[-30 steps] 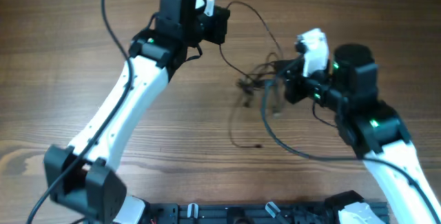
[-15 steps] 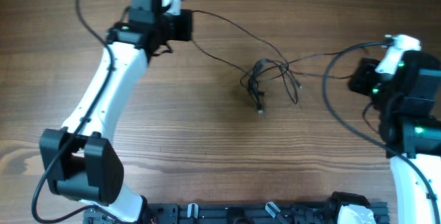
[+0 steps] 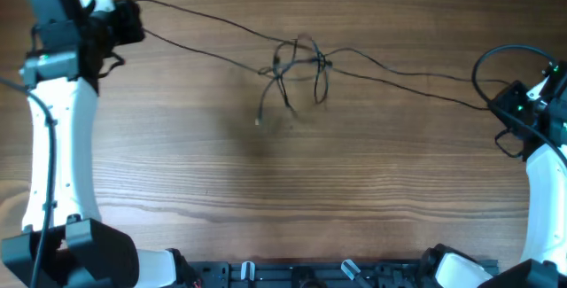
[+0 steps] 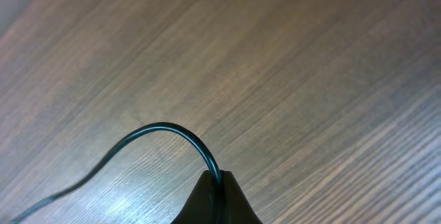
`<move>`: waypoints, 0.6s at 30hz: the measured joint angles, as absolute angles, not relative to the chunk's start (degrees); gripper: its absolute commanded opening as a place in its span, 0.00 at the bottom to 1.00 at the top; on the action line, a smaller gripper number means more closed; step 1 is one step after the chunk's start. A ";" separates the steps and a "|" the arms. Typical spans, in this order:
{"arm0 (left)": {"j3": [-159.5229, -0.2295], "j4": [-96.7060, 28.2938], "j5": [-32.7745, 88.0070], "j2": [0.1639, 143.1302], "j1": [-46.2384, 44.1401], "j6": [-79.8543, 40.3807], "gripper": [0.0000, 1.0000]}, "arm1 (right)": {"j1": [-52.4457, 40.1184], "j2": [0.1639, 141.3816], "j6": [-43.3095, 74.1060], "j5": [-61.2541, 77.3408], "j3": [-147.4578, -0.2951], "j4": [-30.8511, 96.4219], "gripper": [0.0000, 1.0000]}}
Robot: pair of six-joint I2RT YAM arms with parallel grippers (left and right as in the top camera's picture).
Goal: Untangle cables
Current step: 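Pull the cable ends apart, left gripper leftward and right gripper rightward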
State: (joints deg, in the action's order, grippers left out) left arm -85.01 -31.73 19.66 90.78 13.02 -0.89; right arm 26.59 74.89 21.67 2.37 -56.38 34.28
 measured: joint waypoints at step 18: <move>-85.01 -30.94 29.28 90.74 23.88 -0.73 0.12 | 29.47 74.89 25.23 -0.84 -56.38 36.51 0.04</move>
